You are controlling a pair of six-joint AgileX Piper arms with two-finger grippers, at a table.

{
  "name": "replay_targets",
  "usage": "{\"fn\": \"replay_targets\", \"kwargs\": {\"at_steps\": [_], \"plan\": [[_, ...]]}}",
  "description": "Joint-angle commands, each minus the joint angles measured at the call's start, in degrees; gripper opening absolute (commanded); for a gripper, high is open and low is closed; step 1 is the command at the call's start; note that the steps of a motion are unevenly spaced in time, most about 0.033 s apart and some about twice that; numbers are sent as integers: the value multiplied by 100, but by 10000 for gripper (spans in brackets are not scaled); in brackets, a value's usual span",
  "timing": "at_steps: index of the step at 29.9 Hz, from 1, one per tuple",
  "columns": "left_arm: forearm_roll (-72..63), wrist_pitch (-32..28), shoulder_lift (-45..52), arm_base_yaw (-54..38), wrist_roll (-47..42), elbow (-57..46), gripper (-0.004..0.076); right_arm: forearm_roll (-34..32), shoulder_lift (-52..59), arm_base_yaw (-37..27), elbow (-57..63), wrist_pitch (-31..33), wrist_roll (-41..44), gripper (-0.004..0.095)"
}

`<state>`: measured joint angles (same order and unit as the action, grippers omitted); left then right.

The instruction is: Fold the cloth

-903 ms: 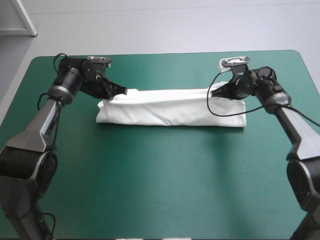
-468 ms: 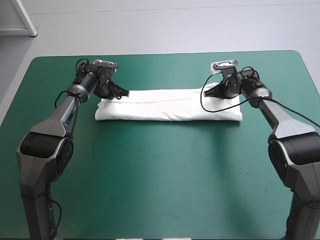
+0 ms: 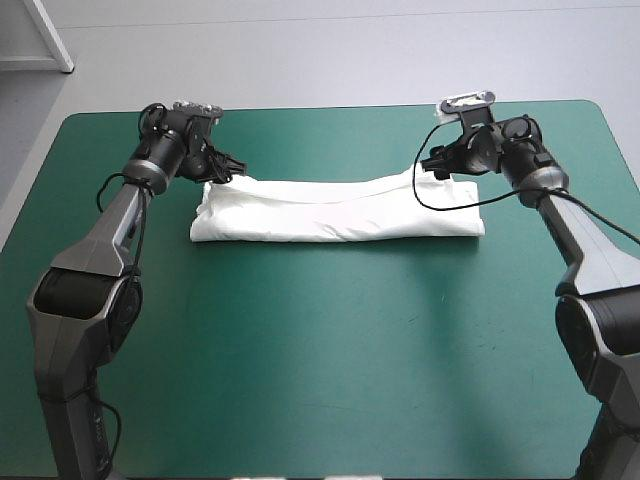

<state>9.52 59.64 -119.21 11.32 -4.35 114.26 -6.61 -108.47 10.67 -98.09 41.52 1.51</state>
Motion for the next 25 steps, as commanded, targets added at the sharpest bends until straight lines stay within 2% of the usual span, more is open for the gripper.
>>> {"fn": "replay_targets", "kwargs": {"at_steps": [1,3,7,9,15,19,25], "plan": [[-109,378,595,24,-210,689,423,-177,735,-231,-209,46,69,771],[-382,591,644,85,-194,854,331,-75,884,-430,-198,233,79,763],[-1021,572,605,387,201,818,78,337,1106,-987,-19,421,-151,764],[-1162,529,478,605,342,818,-6,661,1198,-1330,178,540,-293,764],[-1333,236,0,1265,286,818,-8,2180,1361,-2007,961,835,-1167,764],[-1498,44,-393,1585,286,818,-8,2511,1361,-2068,1360,923,-1430,764],[-1525,-229,-829,1788,286,818,-8,3340,1256,-2068,1449,774,-1893,764]]}}
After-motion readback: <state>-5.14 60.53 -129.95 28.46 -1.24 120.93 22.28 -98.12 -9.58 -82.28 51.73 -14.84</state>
